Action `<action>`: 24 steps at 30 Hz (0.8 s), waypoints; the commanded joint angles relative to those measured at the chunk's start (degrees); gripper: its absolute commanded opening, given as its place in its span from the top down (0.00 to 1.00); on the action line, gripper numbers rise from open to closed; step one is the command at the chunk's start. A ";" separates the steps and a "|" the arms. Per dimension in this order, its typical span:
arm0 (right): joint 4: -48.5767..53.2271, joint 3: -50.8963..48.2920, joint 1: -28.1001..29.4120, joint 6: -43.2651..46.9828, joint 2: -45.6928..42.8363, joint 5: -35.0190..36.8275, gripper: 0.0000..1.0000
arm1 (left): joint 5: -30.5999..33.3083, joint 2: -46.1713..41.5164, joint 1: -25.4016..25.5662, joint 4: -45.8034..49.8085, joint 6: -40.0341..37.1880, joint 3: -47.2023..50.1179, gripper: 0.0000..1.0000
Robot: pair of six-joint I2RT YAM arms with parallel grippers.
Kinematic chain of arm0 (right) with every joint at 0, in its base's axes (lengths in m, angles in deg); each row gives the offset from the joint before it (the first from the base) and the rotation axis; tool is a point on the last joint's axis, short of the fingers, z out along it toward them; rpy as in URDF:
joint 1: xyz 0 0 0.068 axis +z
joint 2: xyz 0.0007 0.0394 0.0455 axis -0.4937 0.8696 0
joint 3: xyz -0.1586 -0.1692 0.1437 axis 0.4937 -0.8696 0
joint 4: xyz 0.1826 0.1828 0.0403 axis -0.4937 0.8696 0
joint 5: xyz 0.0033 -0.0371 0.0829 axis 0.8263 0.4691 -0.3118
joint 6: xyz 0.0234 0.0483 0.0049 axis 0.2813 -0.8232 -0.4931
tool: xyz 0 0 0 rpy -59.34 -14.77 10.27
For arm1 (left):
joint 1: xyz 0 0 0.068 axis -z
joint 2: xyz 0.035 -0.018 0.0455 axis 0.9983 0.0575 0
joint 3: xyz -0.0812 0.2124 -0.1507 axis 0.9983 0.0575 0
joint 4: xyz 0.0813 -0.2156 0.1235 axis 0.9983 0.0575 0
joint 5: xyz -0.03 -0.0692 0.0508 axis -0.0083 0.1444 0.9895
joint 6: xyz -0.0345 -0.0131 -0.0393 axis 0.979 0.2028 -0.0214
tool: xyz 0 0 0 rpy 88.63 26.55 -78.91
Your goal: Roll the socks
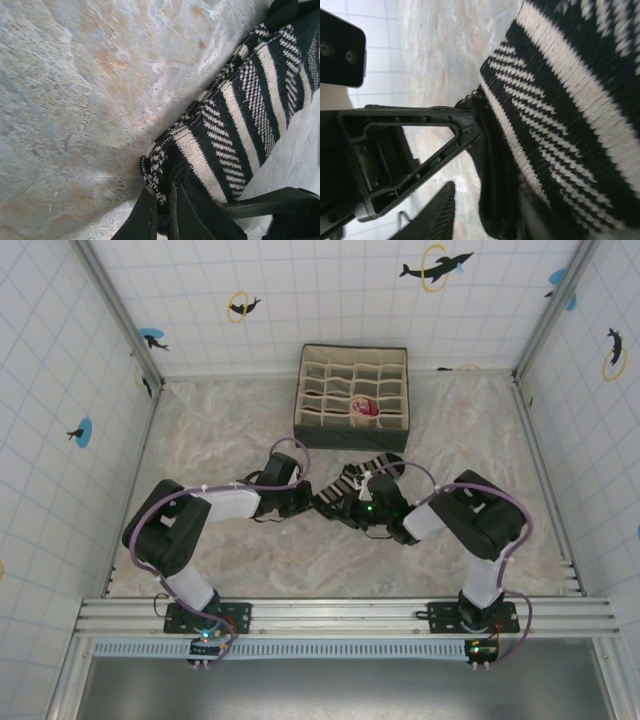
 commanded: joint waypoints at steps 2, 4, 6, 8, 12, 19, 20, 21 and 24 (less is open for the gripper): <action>21.47 4.56 2.51 16.02 -7.46 10.59 0.50 | 0.54 0.01 0.02 11.02 -1.45 -4.18 1.00; 26.55 5.70 4.52 21.37 -10.46 16.27 0.43 | 0.15 -0.03 0.06 13.66 -1.53 -5.69 1.00; 30.39 6.38 6.86 26.28 -12.69 22.53 0.37 | -0.11 -0.01 0.02 16.13 -1.71 -7.13 1.00; 33.22 6.96 9.34 30.87 -14.26 27.93 0.32 | -0.21 0.14 0.03 18.69 -2.19 -8.79 1.00; 36.76 7.87 15.20 39.41 -15.46 40.16 0.26 | -1.20 0.93 0.02 22.64 -3.50 -11.18 1.00; 35.19 10.35 26.11 55.12 -11.72 58.31 0.27 | -3.27 1.73 0.08 25.99 -4.75 -13.42 1.00; 35.09 11.27 26.93 57.21 -10.24 59.42 0.27 | -3.40 1.81 0.02 26.25 -4.86 -13.49 1.00; 35.09 12.23 27.69 58.78 -8.89 60.72 0.27 | -3.60 1.93 0.08 26.53 -4.88 -13.64 1.00; 34.79 15.37 29.68 63.82 -4.23 64.60 0.27 | -4.08 1.99 0.01 26.96 -5.05 -13.57 1.00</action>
